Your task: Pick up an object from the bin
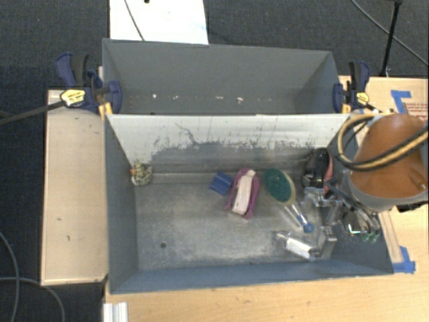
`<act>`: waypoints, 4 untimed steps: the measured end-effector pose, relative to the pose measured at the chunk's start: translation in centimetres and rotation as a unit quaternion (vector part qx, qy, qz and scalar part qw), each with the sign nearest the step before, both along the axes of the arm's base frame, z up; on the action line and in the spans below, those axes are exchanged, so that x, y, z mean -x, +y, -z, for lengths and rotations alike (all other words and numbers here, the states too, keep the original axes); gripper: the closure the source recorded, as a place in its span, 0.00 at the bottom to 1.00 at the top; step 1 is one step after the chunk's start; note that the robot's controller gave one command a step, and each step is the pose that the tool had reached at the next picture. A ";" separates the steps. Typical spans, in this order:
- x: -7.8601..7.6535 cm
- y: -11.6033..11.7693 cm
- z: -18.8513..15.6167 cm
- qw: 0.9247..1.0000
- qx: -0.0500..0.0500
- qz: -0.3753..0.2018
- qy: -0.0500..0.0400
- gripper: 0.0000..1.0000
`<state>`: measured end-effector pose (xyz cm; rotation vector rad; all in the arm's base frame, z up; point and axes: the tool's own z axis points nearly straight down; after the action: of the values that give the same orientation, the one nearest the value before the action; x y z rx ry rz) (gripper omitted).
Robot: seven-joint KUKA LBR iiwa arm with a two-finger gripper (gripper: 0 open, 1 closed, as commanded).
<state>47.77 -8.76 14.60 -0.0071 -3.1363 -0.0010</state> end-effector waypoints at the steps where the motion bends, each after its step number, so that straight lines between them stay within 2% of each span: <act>1: -5.3 4.0 5.5 0.994 -0.001 -0.110 -0.005 0.00; 2: -9.4 12.2 6.7 0.974 -0.001 -0.226 -0.006 0.00; 3: -9.6 12.0 6.4 0.974 0.001 -0.226 -0.009 1.00; 4: -6.0 9.5 -5.3 0.971 0.001 -0.239 -0.006 1.00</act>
Offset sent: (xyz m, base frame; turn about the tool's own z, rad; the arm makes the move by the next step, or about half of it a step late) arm 0.0520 0.0382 -0.0545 -0.2198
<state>53.82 0.70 19.89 0.7449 -3.0593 0.0031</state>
